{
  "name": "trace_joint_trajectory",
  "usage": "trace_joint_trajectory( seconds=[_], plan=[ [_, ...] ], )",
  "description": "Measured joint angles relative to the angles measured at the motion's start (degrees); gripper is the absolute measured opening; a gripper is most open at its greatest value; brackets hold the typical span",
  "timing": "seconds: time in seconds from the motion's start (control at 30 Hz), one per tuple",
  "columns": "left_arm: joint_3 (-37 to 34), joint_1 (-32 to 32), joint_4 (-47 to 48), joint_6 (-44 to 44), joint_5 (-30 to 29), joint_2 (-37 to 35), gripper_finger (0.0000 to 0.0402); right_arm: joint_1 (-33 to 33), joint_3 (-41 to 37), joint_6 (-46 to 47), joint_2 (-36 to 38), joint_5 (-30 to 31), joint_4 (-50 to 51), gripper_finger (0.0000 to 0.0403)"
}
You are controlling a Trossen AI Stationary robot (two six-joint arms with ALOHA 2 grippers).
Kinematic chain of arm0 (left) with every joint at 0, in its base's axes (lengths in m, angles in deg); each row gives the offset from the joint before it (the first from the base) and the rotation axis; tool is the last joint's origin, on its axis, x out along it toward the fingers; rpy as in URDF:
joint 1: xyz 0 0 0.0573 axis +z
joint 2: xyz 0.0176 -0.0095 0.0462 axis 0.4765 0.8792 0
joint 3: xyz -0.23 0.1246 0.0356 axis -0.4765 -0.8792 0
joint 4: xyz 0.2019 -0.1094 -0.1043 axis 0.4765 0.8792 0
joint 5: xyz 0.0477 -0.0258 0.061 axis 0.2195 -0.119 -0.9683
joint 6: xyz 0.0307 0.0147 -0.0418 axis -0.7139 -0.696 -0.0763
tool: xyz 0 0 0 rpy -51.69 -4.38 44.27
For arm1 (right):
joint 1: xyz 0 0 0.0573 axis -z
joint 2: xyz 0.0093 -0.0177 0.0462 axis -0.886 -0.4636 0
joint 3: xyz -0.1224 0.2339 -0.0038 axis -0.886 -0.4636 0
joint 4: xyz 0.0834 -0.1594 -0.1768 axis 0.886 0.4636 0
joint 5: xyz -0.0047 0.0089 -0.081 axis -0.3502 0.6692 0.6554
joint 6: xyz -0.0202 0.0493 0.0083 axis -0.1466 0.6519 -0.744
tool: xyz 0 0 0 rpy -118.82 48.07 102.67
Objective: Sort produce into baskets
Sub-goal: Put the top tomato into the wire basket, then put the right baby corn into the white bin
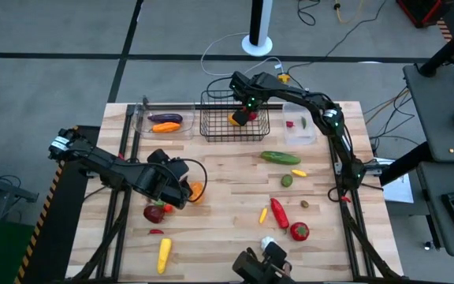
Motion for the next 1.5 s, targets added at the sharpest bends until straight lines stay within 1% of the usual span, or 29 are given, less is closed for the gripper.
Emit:
trace_joint_trajectory(
  seconds=[0.13, 0.47, 0.73, 0.97, 1.17, 1.5],
  plan=[
    [0.00, 0.00, -0.03, 0.00, 0.00, 0.00, 0.0297, 0.00, 0.00, 0.30, 0.00, -0.01, 0.02, 0.0370],
    [0.00, 0.00, -0.24, 0.00, -0.04, 0.00, 0.0297, -0.15, 0.00, 0.42, 0.73, -0.01, -0.01, 0.0373],
    [0.00, 0.00, -1.76, -1.39, -0.07, 0.00, 0.0297, -2.41, -0.01, 0.94, 6.95, 0.04, 0.25, 0.0373],
    [0.00, -0.02, -6.37, -4.94, -0.10, 0.00, 0.0297, -9.17, -1.25, -0.97, 14.83, 0.03, 0.53, 0.0373],
    [-0.98, -0.80, -10.04, -7.02, -0.09, 0.00, 0.0297, -15.88, -7.17, -1.11, 23.38, 0.03, 0.14, 0.0373],
    [-1.86, -1.99, -19.35, -13.24, -0.04, 0.00, 0.0297, -26.93, -27.17, -3.69, 38.28, 0.06, -2.48, 0.0373]
  ],
)
